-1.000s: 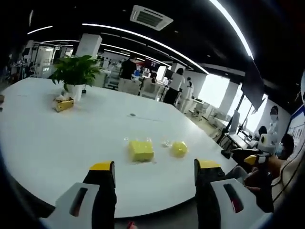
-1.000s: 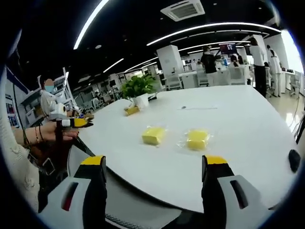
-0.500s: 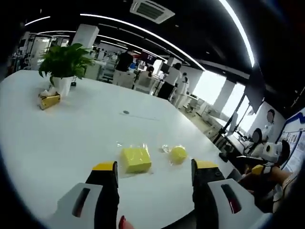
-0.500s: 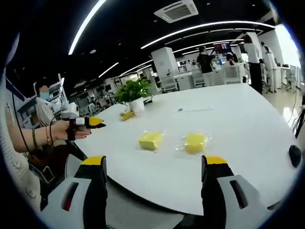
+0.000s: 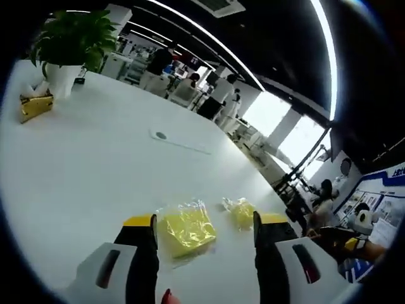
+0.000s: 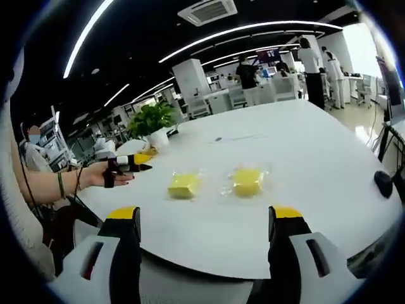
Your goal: Compare the silicone blocks by pressing each to a similar depth, holding the contact briefly, and releasing to observe deformation and rebound differences across the visible hardness samples.
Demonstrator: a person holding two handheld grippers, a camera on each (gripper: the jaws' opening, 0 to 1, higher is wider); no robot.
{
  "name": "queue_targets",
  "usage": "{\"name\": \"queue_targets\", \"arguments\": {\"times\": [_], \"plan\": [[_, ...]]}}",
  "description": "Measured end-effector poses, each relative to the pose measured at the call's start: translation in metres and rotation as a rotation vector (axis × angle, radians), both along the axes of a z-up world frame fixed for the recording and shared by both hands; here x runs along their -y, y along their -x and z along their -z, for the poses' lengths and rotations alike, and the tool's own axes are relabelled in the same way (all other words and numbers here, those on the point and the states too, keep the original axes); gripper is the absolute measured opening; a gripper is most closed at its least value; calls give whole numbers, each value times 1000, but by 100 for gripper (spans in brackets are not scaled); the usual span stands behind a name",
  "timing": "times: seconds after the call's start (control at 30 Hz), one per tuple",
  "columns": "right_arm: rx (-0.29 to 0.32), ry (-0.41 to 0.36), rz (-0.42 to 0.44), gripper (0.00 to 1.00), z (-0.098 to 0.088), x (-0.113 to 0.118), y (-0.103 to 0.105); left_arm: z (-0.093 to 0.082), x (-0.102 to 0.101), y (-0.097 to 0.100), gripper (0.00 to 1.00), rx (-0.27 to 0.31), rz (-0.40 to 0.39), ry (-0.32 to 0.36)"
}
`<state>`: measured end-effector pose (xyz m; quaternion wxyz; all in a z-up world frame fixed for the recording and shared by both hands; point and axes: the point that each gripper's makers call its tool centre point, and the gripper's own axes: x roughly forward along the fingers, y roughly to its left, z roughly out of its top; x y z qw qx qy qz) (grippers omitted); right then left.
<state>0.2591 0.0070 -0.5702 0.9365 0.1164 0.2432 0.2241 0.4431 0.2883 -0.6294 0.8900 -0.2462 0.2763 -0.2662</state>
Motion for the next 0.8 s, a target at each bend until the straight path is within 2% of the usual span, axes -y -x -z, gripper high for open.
{"name": "queue_targets", "arguments": {"times": [0.13,0.27,0.43,0.53,0.57,0.7,0.8], "plan": [[-35,19,4,79,10,-3,-4,21,-4,-20,61,-12,-8,-3],[-48,27,21,78,12,-4,-7,47,-3,-37,62,-67,-8,39],[-79,47,30,77,19,-5,-7,74,10,-51,58,-99,34,40],[-86,56,37,77,21,-4,-6,82,16,-59,52,-109,28,112],[-85,68,46,77,22,-2,-7,81,20,-61,48,-107,23,168],[-83,98,57,77,25,2,-9,88,21,-70,37,-138,-13,296],[-89,101,68,77,26,5,-10,96,22,-66,29,-170,18,302]]}}
